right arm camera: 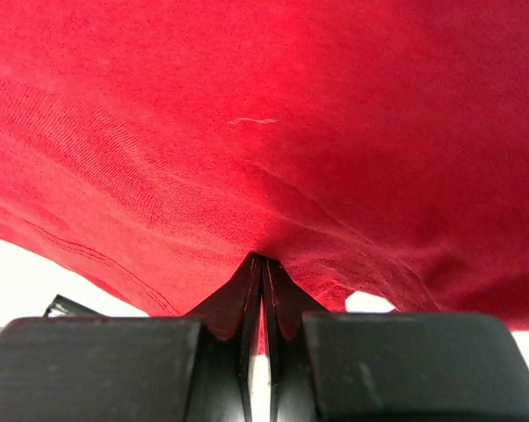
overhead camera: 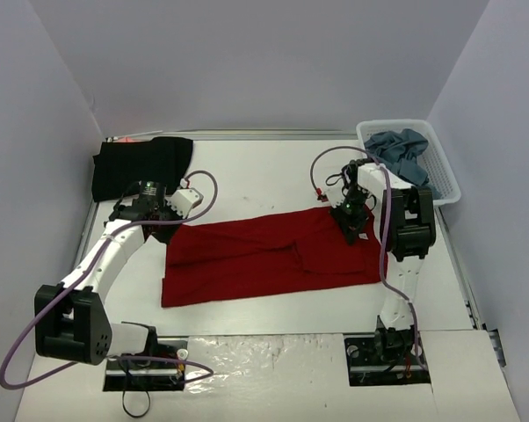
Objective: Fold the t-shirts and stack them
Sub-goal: Rotate the tshirt 90 degrees
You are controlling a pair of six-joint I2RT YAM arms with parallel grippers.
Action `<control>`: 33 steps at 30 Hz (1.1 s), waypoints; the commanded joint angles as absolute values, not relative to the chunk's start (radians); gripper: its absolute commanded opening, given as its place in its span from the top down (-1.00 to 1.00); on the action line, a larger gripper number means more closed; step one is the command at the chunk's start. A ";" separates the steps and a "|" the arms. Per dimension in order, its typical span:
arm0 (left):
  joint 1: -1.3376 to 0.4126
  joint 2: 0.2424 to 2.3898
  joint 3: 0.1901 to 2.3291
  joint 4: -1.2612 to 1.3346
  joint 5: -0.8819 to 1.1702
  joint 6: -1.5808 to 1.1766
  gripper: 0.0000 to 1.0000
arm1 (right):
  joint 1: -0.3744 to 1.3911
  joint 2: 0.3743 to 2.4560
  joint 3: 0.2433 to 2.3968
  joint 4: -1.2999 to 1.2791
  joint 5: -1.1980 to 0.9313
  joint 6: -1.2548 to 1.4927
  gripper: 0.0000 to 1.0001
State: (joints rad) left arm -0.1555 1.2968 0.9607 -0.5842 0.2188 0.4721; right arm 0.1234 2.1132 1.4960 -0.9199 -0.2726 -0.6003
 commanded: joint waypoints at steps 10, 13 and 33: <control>-0.137 1.388 1.069 -0.552 0.121 0.422 0.95 | 0.132 2.639 2.359 -0.969 -0.348 -0.555 1.00; -0.135 1.425 1.086 -0.557 0.155 0.431 0.95 | 0.146 2.735 2.583 -0.931 -0.379 -0.499 1.00; -0.169 1.546 1.160 -0.560 0.161 0.393 0.95 | 0.350 2.591 2.516 -0.491 -0.138 -0.526 1.00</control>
